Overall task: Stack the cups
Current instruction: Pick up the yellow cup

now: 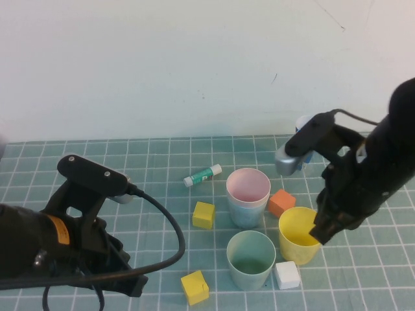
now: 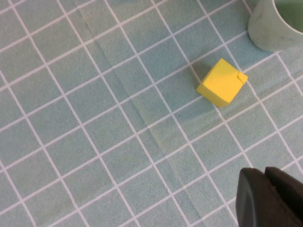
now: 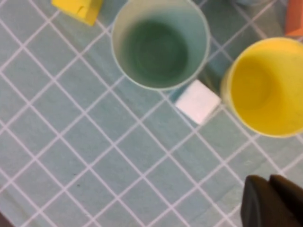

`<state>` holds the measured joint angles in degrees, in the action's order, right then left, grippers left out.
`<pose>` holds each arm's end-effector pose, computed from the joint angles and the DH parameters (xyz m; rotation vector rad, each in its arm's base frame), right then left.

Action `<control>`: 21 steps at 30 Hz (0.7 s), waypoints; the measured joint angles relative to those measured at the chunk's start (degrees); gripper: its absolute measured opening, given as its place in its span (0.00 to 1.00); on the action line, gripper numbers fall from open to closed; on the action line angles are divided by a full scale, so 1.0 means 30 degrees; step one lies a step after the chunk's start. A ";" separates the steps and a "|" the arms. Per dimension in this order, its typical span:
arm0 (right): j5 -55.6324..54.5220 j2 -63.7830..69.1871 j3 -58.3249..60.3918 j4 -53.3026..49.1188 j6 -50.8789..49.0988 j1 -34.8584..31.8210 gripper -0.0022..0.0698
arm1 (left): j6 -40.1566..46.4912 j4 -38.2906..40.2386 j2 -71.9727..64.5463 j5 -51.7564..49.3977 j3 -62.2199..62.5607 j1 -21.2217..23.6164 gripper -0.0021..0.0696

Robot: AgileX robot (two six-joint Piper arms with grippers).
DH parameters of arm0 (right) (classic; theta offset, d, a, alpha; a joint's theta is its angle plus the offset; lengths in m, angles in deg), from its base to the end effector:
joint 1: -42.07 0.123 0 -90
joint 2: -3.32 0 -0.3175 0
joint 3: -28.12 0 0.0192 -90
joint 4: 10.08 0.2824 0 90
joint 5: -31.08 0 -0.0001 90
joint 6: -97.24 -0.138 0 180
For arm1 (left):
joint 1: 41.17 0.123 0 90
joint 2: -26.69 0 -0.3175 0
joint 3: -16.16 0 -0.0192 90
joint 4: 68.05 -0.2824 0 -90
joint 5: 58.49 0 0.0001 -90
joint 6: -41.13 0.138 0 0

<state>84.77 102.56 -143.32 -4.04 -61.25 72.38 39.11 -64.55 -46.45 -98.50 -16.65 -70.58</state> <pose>0.3132 0.1967 0.2380 -1.1711 2.5677 0.1692 0.2255 -0.1333 0.2535 0.5649 2.5071 -0.2793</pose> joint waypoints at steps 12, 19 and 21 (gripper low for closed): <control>0.1191 0.3546 -0.3371 -0.1776 -0.2129 -0.0137 0.57 | 0.0000 0.0000 0.0000 0.0000 0.0000 0.0000 0.03; 0.1917 0.5297 -0.4271 -0.2152 -0.2951 -0.2015 0.59 | -0.0070 0.0112 0.0000 0.0000 0.0000 0.0000 0.03; 0.1917 0.5924 -0.4271 -0.1676 -0.2814 -0.2589 0.59 | -0.0070 0.0112 0.0000 0.0000 0.0000 0.0000 0.03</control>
<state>90.52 120.33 -156.14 -9.07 -69.70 64.62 38.90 -64.21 -46.45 -98.50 -16.65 -70.58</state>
